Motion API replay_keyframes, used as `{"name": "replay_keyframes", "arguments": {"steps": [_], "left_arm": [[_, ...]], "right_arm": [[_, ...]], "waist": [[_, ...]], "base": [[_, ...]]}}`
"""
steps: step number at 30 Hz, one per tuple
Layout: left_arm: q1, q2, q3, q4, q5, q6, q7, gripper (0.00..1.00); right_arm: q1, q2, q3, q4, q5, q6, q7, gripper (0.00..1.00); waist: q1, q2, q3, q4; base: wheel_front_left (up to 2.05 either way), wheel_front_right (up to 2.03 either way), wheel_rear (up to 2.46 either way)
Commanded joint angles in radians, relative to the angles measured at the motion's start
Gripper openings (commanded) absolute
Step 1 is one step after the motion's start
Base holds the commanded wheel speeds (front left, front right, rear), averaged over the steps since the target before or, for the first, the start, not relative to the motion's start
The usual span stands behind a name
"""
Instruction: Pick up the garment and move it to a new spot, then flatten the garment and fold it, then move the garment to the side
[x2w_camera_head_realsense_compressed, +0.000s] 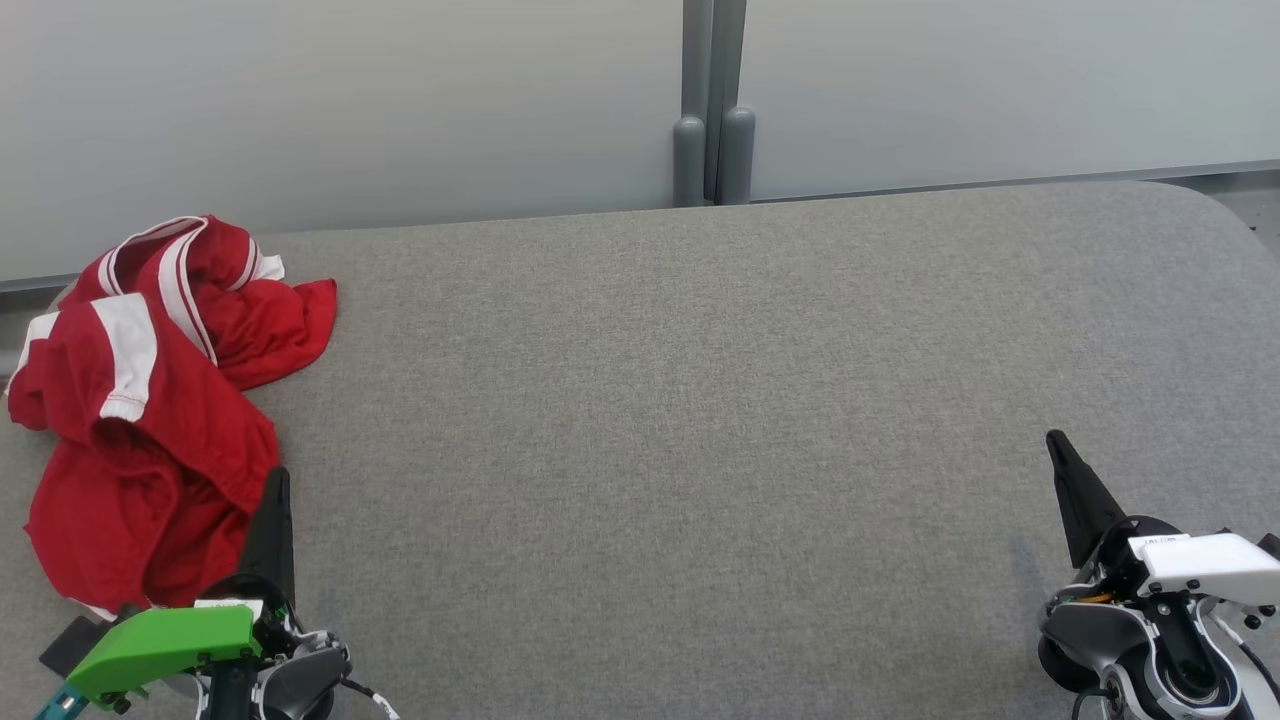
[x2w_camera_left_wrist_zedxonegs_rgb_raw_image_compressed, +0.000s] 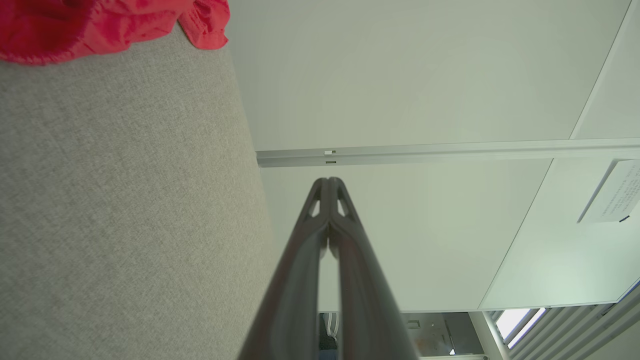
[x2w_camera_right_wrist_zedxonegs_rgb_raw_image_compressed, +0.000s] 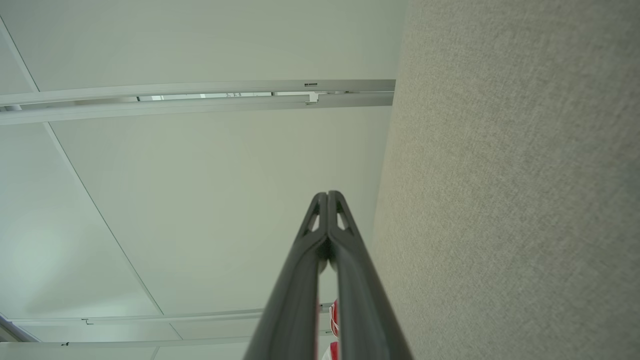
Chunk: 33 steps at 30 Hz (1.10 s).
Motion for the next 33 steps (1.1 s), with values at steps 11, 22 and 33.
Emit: {"name": "replay_keyframes", "arguments": {"steps": [11, 22, 33], "left_arm": [[-0.014, 0.006, 0.001, 0.002, 0.006, 0.001, -0.001, 0.00], [-0.014, 0.006, 0.001, 0.002, 0.006, 0.001, -0.001, 0.00], [-0.014, 0.006, 0.001, 0.002, 0.006, 0.001, -0.001, 0.00]], "right_arm": [[-0.008, -0.002, -0.001, 0.001, -0.004, 0.002, 0.001, 0.00], [-0.008, -0.002, -0.001, 0.001, -0.004, 0.002, 0.001, 0.00], [-0.008, -0.002, -0.001, 0.001, -0.004, 0.002, 0.001, 0.00]], "waist": [[0.0000, 0.0050, 0.000, 0.000], [0.0000, 0.0050, 0.000, 0.000], [0.0000, 0.0050, 0.000, 0.000]], "base": [[0.00, 0.00, 0.00], [0.00, 0.00, 0.00], [0.00, 0.00, 0.00]]}}
